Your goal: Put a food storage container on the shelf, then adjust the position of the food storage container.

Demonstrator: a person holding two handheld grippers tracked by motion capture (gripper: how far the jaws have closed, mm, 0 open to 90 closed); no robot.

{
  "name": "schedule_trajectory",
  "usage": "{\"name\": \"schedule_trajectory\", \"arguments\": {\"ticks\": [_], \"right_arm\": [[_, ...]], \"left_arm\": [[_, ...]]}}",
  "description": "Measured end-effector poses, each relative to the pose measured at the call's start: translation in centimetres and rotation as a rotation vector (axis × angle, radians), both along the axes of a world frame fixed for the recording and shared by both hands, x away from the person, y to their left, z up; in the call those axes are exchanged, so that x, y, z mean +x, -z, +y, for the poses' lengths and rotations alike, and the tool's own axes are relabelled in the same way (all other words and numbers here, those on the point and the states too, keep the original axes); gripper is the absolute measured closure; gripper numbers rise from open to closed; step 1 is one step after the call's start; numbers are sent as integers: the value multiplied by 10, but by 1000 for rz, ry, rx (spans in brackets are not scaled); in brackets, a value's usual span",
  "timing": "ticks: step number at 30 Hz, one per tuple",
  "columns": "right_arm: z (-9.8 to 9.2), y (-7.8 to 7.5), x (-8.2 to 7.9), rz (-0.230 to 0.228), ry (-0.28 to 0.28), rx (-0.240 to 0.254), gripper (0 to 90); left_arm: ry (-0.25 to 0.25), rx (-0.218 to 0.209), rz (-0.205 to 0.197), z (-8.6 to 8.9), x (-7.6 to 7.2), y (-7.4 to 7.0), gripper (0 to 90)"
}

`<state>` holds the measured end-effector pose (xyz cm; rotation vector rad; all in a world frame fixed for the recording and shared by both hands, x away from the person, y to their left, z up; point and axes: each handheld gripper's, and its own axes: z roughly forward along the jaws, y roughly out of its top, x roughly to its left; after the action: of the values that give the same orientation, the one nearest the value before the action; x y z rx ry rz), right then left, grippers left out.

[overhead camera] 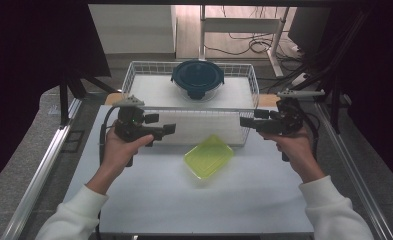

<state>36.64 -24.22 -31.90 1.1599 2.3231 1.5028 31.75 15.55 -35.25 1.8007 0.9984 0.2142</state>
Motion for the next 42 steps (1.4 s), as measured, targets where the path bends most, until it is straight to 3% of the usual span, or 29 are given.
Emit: {"name": "schedule_trajectory", "arguments": {"ticks": [5, 9, 12, 15, 17, 20, 25, 28, 32, 38, 42], "right_arm": [[-4, 20, -19, -10, -27, -2, 231], [-8, 41, -35, 0, -41, -3, 235], [-9, 53, -45, 5, -44, -33, 236], [-8, 64, -53, 15, -49, -63, 239], [-7, 73, -57, 26, -54, -81, 239], [-7, 87, -65, 30, -58, -119, 240], [-11, 116, -75, 65, -74, -164, 241], [-12, 129, -76, 80, -60, -187, 243], [-13, 139, -76, 94, -59, -195, 244], [-16, 139, -75, 83, -39, -202, 245], [-16, 139, -73, 80, -41, -202, 245]], "left_arm": [[5, 22, 1, 5, -23, 20, 232], [-4, 26, 34, 10, -37, 43, 232], [-13, 31, 56, 14, -43, 61, 232], [22, -59, 108, 23, -44, 77, 232], [-5, -3, 115, 26, -46, 88, 233], [-15, 12, 133, 28, -50, 100, 236], [-29, 113, 156, 25, -58, 123, 237], [-30, 155, 158, 21, -59, 128, 237], [-27, 165, 163, 17, -60, 130, 237], [-36, 156, 192, 19, -59, 135, 240], [-45, 153, 189, 21, -59, 136, 239]]}}
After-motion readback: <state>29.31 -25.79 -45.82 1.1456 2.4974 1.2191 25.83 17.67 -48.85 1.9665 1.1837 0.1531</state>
